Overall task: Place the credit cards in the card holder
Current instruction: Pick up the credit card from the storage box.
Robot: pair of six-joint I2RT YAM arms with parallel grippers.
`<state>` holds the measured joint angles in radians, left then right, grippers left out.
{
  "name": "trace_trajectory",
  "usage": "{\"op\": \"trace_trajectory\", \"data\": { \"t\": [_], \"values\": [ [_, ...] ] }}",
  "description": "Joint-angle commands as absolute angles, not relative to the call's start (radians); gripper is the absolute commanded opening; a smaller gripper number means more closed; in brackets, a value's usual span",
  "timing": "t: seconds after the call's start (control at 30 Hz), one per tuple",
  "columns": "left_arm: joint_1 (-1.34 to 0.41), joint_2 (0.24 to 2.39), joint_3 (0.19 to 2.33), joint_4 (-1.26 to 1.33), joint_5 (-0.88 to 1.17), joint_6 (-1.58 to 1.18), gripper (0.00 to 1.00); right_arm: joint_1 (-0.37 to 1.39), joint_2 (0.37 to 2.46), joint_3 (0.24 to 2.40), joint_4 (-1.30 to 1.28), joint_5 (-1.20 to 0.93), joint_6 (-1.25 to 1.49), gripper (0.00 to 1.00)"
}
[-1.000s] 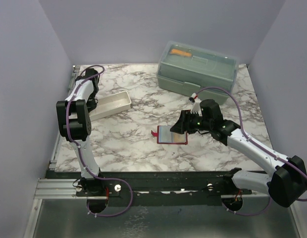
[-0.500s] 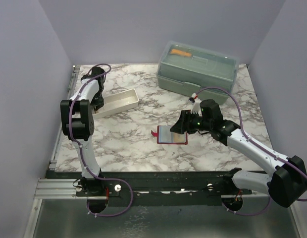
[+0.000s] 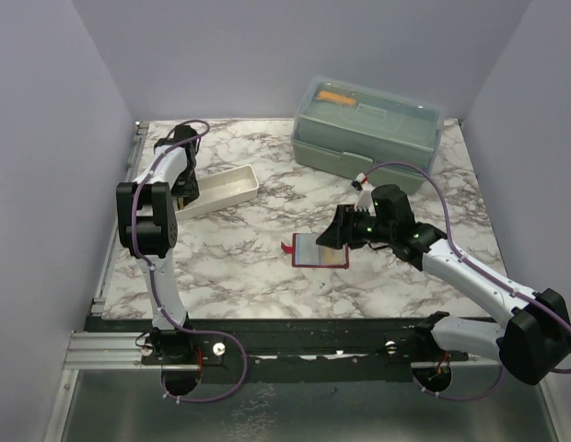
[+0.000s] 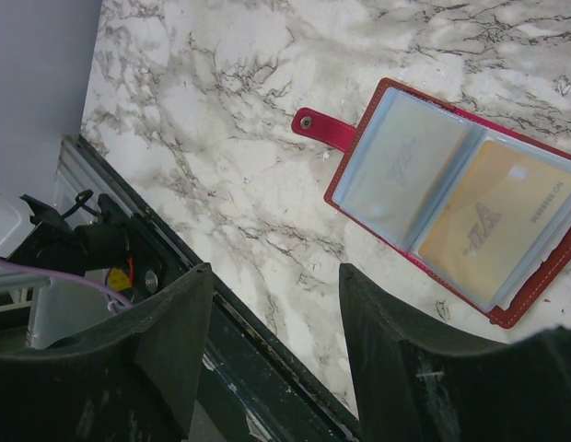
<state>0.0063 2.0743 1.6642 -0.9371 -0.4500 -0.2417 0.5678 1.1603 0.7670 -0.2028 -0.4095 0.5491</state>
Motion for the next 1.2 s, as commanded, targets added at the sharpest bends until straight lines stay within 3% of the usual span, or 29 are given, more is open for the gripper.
{"op": "trace_trajectory", "data": {
  "t": [0.0, 0.3, 0.63, 0.87, 1.17],
  "values": [
    [0.019, 2.132, 1.695, -0.998, -0.515, -0.242, 0.75, 0.568, 1.162, 0.77, -0.193, -0.427, 0.547, 0.61],
    [0.024, 2.065, 1.703, -1.009, -0.564, -0.246, 0.59, 0.567, 1.158, 0.769, -0.201, -0.423, 0.543, 0.61],
    [0.028, 2.044, 1.72, -1.036, -0.557, -0.249, 0.57, 0.568, 1.154, 0.766, -0.199, -0.423, 0.542, 0.61],
    [0.028, 2.05, 1.727, -1.036, -0.531, -0.247, 0.42, 0.567, 1.158, 0.758, -0.192, -0.425, 0.546, 0.61],
    [0.026, 2.015, 1.742, -1.037, -0.525, -0.241, 0.32, 0.568, 1.165, 0.757, -0.187, -0.427, 0.551, 0.61]
  ]
}}
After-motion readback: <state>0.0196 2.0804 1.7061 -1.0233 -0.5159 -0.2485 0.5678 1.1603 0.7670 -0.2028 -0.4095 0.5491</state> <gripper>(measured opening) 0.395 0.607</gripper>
